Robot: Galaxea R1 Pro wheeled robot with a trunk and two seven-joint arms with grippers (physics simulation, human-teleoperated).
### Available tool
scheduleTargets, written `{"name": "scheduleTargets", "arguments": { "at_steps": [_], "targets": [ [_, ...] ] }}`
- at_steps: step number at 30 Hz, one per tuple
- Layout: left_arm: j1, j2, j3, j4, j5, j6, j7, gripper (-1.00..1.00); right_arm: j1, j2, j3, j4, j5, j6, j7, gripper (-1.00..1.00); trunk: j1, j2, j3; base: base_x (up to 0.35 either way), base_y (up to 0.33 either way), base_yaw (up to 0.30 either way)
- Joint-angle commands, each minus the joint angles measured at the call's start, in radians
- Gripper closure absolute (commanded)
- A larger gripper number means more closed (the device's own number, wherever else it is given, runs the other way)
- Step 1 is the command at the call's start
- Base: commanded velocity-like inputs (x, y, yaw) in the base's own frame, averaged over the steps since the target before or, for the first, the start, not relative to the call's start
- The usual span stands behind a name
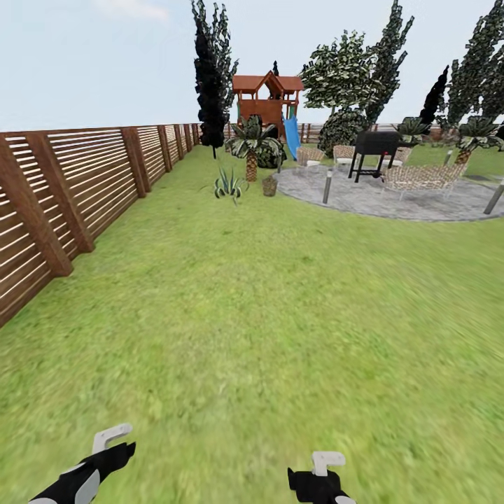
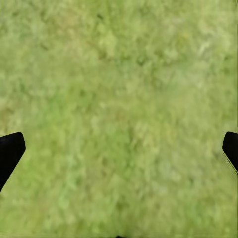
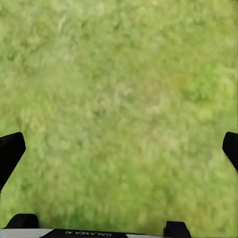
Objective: Take the three Easter eggs out of the wicker basket on the lawn in the garden, then place them on the lawn next to a single tree (choose any tree) so that all three eggs are next to the same tree and none are left in the basket.
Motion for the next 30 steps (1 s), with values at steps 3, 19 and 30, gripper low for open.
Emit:
{"name": "scheduleTargets", "arguments": {
  "at_steps": [3,19,30],
  "targets": [
    [-0.001,0.000,0.007,0.001,-0.003,-0.002,-0.005,-1.00,0.000,-0.001,0.004,-0.002,-0.009,-0.001,-0.005,-1.00,0.001,-0.002,-0.002,0.332,0.000,0.000],
    [0.001,-0.007,0.007,0.001,-0.003,-0.003,-0.005,-1.00,0.000,-0.001,0.004,0.002,-0.008,-0.003,-0.006,-1.00,0.001,-0.002,-0.002,0.332,0.000,0.000],
    [0.001,-0.007,0.007,0.001,-0.003,-0.003,-0.005,-1.00,0.000,-0.001,0.005,0.018,-0.008,-0.004,-0.006,-1.00,0.001,-0.002,-0.002,0.332,0.000,0.000]
  ]
}}
